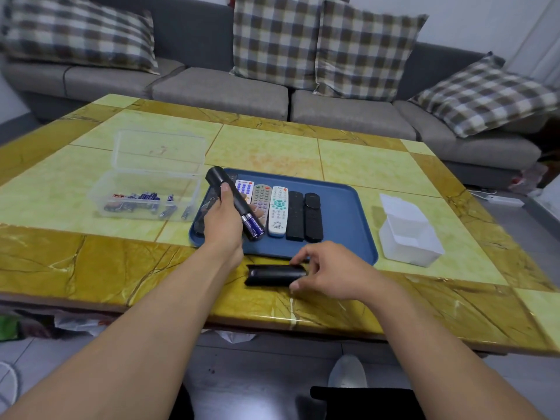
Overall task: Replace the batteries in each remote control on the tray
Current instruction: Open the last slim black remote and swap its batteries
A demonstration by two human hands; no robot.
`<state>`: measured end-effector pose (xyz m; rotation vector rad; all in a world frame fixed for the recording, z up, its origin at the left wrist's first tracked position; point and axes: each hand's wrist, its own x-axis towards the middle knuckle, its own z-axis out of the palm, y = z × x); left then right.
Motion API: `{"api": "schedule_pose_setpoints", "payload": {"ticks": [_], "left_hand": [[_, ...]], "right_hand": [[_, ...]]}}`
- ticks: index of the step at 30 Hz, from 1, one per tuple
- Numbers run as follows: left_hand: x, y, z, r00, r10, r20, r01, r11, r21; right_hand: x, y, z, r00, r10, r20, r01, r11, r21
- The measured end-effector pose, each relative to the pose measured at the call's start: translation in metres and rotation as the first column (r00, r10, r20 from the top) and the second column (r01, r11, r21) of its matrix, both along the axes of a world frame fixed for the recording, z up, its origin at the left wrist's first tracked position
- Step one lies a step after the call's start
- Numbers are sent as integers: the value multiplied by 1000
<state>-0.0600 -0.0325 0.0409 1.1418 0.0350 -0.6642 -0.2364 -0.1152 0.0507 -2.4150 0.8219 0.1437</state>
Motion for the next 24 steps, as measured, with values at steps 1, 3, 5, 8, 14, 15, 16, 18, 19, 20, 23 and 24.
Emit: {"api": "schedule_pose_setpoints", "payload": {"ticks": [1,3,5,8,14,15,16,18,19,20,23,24], "left_hand": [[-2,0,2,997,-41,-59,38,998,-43],[-5,3,6,984,-129,-119,117,988,-103],[-8,5,9,969,-194,-151,172,974,-150],[-11,4,11,957,-237,-168,206,961,-185],[-19,3,13,942,-335,11,334,939,-83],[-21,3,13,932,-361,30,362,931,-52],[-23,3,12,921,-387,39,388,921,-31],[-27,0,9,902,-431,19,431,901,-49],[-27,-1,9,896,-443,1,442,894,-69],[-28,-1,8,892,-452,-13,449,889,-85],[-30,0,8,883,-468,-42,462,881,-101],[-30,1,8,882,-470,-42,464,880,-104]], "right_hand": [[2,1,-4,999,6,-37,-6,1000,-17],[5,1,-12,996,-8,-90,3,998,-55],[7,-1,-16,993,-30,-118,20,997,-80],[5,-3,-13,995,-72,-65,64,992,-107],[9,9,9,821,-126,557,159,987,-12],[11,12,10,786,-102,609,150,988,-29],[13,14,9,778,-68,624,142,988,-68],[16,15,7,813,-5,582,127,977,-169],[19,16,7,840,18,542,119,969,-216],[20,15,7,864,32,502,114,960,-256],[22,13,10,900,54,432,104,937,-334],[22,13,11,904,57,423,101,934,-342]]}}
